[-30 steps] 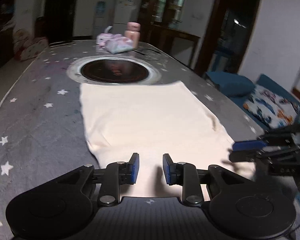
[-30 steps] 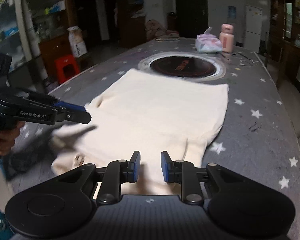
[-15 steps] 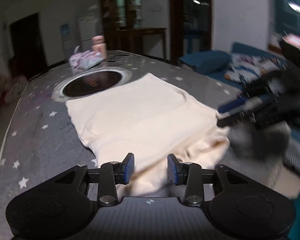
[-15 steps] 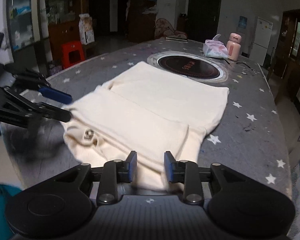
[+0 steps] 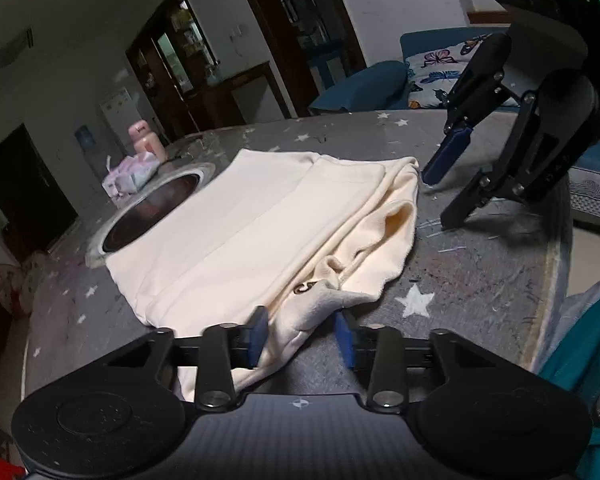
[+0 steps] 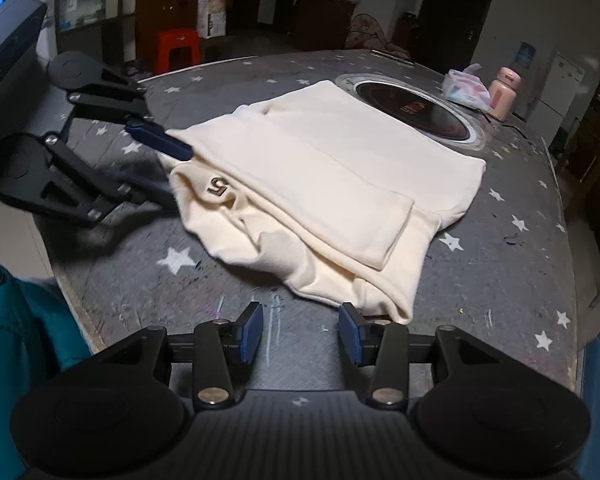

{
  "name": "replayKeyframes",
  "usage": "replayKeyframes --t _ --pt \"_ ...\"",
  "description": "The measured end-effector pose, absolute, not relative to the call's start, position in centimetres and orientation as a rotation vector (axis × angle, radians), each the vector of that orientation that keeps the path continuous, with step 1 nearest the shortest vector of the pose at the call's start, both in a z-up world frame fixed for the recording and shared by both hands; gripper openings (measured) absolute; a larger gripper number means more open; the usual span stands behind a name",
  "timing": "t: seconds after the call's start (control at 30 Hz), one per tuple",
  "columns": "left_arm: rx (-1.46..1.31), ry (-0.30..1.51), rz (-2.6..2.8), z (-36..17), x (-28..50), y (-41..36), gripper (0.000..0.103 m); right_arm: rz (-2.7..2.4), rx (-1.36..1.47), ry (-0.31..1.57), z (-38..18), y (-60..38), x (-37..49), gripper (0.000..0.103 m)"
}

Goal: Fold clothes

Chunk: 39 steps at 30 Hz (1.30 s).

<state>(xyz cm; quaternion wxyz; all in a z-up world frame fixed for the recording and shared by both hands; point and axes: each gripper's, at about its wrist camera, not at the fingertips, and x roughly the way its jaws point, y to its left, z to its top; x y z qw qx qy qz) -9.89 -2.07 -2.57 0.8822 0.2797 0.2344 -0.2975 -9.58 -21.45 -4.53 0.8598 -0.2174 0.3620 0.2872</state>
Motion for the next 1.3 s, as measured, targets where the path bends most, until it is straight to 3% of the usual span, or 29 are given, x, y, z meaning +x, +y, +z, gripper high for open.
replayKeyframes --t 0.1,0.3,0.53,0.63,0.8,1.1,1.3 --pt "0.548 0.469 -0.611 -2.1 -9.6 -1.9 0.012 0.607 -0.498 0.736 -4.6 -21.1 -9.9 0.052" --pt "0.414 0.495 -0.604 0.0 -7.1 -1.0 0.01 0.622 -0.565 0.639 -4.1 -20.4 -9.8 0.06" --pt "0.316 0.549 -0.606 0.9 -3.6 -0.5 0.01 0.68 -0.638 0.555 -4.9 -18.9 -8.1 0.059" --pt "0.289 0.574 -0.605 0.9 -2.6 -0.2 0.01 0.696 -0.657 0.54 -5.3 -18.4 -7.5 0.052" --pt "0.295 0.593 -0.608 0.6 -2.8 0.3 0.014 0.704 -0.553 0.643 -5.2 -18.8 -5.5 0.02" --pt "0.437 0.568 -0.588 -0.9 -6.0 1.1 0.026 0.711 -0.397 0.703 -3.2 -20.0 -3.4 0.015" --pt "0.527 0.531 -0.547 -1.8 -7.1 1.4 0.027 0.705 -0.402 0.694 -3.0 -19.8 -3.2 0.015"
